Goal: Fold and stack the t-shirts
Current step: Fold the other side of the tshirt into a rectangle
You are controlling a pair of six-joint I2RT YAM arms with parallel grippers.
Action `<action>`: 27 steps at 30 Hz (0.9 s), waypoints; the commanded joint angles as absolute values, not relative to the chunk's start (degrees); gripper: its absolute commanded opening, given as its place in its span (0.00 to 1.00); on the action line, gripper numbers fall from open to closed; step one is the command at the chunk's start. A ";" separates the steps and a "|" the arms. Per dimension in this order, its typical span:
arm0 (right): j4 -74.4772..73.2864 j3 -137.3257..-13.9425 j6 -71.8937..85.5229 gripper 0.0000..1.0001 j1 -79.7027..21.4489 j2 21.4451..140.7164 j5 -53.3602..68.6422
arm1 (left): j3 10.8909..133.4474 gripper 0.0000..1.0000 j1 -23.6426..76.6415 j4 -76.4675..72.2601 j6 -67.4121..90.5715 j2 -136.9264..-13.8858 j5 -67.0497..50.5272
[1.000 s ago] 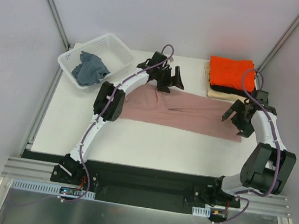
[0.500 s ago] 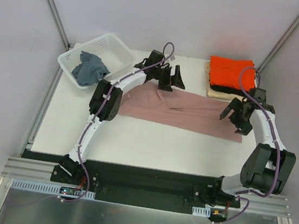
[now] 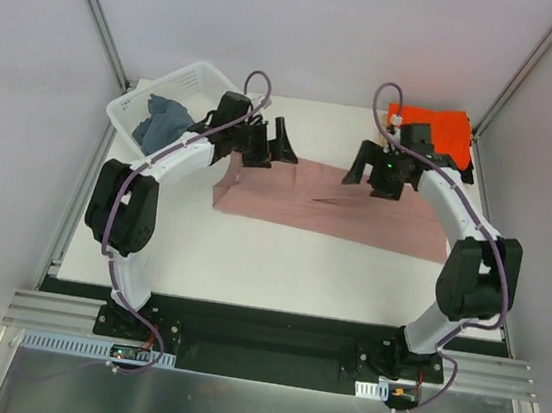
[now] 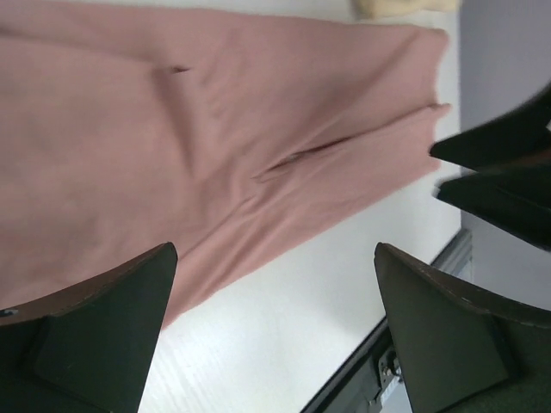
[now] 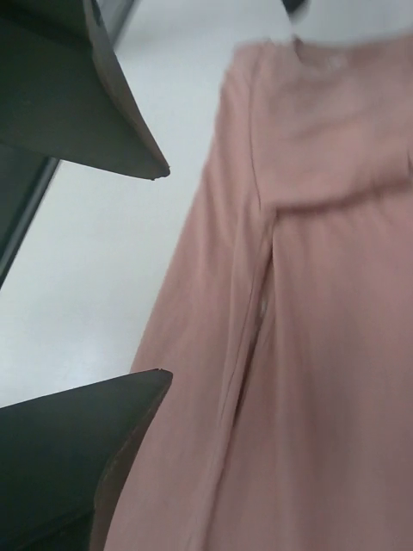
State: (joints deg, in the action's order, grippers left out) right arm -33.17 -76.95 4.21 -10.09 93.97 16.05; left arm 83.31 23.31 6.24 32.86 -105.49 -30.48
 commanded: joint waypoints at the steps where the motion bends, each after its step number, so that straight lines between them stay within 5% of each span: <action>1: -23.13 -87.41 5.26 0.97 -16.07 102.79 35.48 | 73.93 1.00 20.13 7.21 34.10 -105.29 -28.56; 14: -19.68 -112.40 16.96 0.97 -24.26 133.92 37.98 | 62.67 0.99 16.88 7.21 34.54 -105.03 -23.99; 22: -30.14 -123.74 11.52 0.97 -22.33 142.12 22.51 | 62.14 0.99 15.91 7.73 33.14 -105.03 -21.97; 27: -31.37 -119.54 8.19 0.96 -20.92 138.17 20.67 | 63.80 0.99 15.38 9.75 31.99 -105.64 -19.78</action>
State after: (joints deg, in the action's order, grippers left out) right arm -27.03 -121.03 12.67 -22.55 141.05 26.57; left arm 63.75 16.49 5.28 34.85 -105.67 -26.02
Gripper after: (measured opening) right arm 0.966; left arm 0.992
